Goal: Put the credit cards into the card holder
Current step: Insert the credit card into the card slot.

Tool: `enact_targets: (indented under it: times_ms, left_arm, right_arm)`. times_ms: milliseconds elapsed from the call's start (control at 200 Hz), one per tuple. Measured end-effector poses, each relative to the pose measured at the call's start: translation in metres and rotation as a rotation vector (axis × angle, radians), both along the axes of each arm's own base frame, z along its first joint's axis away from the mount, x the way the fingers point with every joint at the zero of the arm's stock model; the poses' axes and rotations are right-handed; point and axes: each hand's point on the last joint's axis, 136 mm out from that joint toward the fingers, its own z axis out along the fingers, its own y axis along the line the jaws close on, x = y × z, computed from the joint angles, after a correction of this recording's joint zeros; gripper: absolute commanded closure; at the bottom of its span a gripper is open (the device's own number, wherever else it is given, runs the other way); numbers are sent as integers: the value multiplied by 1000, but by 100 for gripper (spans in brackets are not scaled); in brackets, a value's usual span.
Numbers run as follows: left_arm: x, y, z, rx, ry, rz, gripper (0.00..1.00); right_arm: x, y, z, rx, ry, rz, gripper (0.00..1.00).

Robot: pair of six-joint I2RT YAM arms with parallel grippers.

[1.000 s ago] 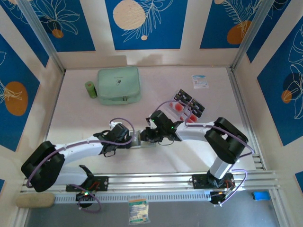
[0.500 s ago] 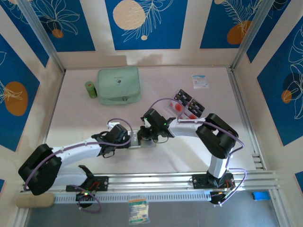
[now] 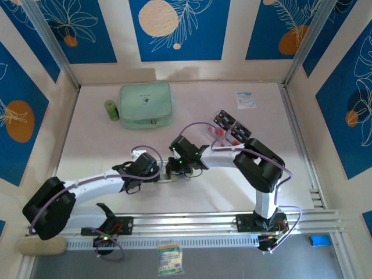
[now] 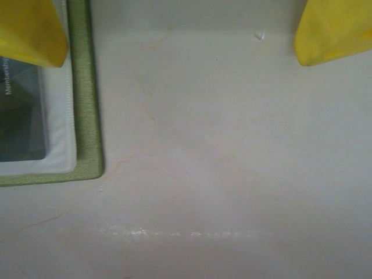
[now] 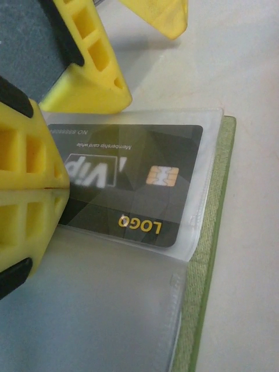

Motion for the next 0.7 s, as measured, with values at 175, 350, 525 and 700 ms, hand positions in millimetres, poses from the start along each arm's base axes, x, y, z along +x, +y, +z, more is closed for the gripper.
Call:
enact_targets:
  times_ms: [175,350,525,700]
  left_arm:
    - [1,1,3,-1,-10,3,0]
    - [2,5,7,10,-25,15,0]
    - [2,9,6,11,-21,41,0]
    - [1,11,5,6,-18,54,0]
  right_arm:
    - [-2,5,2,4,-3,10,100]
    - [-1,2,5,1,-2,4,100]
    - [7,-3,23,10,-39,-8,100]
    - [11,-7,24,-14,-55,-11,100]
